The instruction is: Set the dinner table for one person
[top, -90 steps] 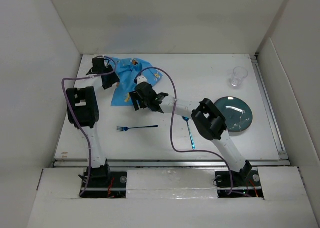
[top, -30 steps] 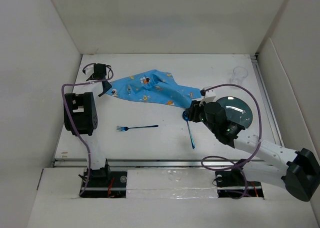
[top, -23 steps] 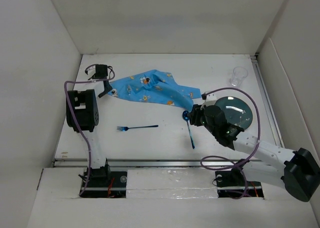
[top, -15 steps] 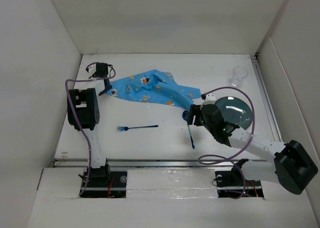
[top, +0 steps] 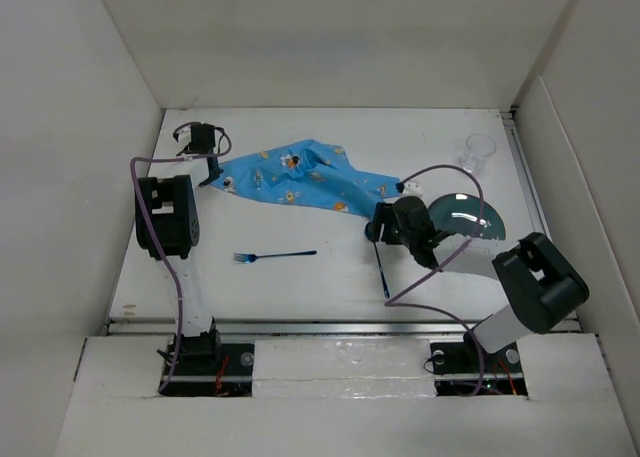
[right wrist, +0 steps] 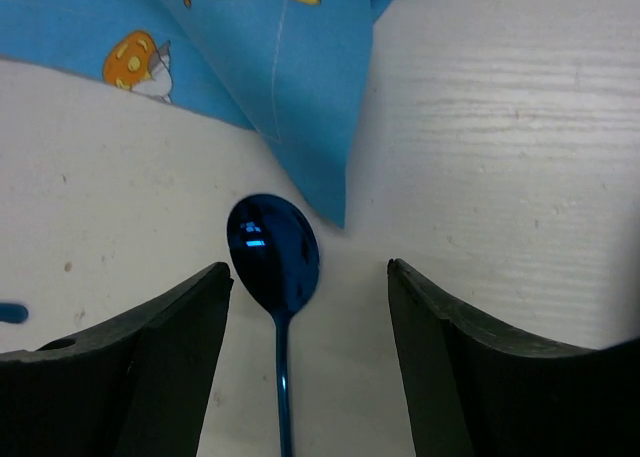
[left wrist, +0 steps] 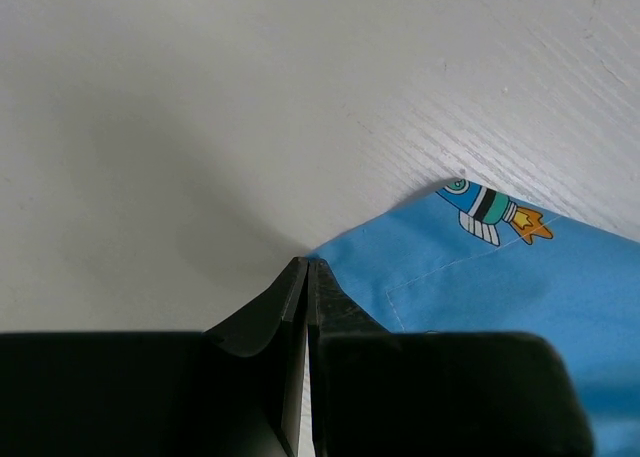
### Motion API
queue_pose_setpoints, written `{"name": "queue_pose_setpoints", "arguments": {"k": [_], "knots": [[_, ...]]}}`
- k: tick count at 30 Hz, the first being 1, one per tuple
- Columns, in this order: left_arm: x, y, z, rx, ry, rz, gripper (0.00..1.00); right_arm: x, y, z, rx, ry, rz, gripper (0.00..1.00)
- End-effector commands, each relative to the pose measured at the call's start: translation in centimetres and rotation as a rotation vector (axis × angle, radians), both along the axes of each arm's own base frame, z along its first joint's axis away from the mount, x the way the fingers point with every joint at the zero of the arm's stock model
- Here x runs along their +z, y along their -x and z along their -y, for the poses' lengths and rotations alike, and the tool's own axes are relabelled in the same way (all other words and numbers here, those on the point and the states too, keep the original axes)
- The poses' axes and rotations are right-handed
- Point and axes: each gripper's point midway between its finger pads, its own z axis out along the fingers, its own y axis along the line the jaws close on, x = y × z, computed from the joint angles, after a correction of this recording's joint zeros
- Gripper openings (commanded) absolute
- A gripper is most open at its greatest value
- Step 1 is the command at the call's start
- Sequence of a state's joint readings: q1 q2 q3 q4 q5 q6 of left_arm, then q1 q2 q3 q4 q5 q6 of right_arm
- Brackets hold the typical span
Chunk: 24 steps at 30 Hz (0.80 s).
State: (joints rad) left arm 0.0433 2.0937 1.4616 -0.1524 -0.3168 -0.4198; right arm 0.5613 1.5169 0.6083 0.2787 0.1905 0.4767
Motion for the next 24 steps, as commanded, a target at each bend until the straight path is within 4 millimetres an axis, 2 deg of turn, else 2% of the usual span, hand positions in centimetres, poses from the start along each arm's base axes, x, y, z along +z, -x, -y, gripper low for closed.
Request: {"name": "queue_pose_setpoints", "arguments": {"k": [1,7,10,11,12,13,15,17,18,20,21,23,24], "knots": [[-0.8,0.2,0.2,-0.028,0.015,-0.028,0.00,3.8,-3.4,-2.5,0.034,-0.112,0.140,0.69],[-0.7,0.1,0.3,-0.038,0.013,-0.030,0.00,4.3,-5.6,-3.2,0.110,-0.146,0.183,0.69],[0.1,0.0,0.3,-0.040,0.014,-0.005,0.00,3.7,-6.3,-2.7,0.088,-0.161,0.172,0.66],[0.6,-0.2,0.4,-0.043,0.017,0.010,0.00,3.8,-6.1,-3.2,0.114,-0.176,0.169,0.64],[1.8,-0.5,0.5,-0.045,0.021,0.039,0.00,3.7,-6.2,-3.4,0.121,-0.184,0.174,0.61],[2.1,-0.5,0.6,-0.046,0.027,0.048,0.00,3.9,-6.4,-3.5,0.121,-0.189,0.182,0.50],[4.2,-0.9,0.9,-0.055,0.039,0.105,0.00,4.7,-6.6,-3.5,0.116,-0.193,0.199,0.37],[5.7,-1.1,1.2,-0.059,0.055,0.149,0.00,5.3,-6.5,-3.2,0.108,-0.193,0.214,0.36],[7.4,-1.4,1.7,-0.074,0.073,0.191,0.00,5.7,-6.5,-3.1,0.102,-0.191,0.222,0.32],[9.0,-1.6,2.1,-0.087,0.092,0.236,0.00,7.6,-6.9,-2.5,0.072,-0.183,0.264,0.24],[10.8,-1.7,2.5,-0.100,0.106,0.276,0.00,8.0,-6.8,-2.3,0.066,-0.181,0.262,0.16],[13.4,-2.0,2.8,-0.115,0.118,0.334,0.00,10.7,-7.5,-2.4,0.064,-0.188,0.313,0.09],[15.7,-2.0,3.0,-0.116,0.129,0.382,0.00,11.3,-7.4,-2.4,0.078,-0.172,0.317,0.03]]}}
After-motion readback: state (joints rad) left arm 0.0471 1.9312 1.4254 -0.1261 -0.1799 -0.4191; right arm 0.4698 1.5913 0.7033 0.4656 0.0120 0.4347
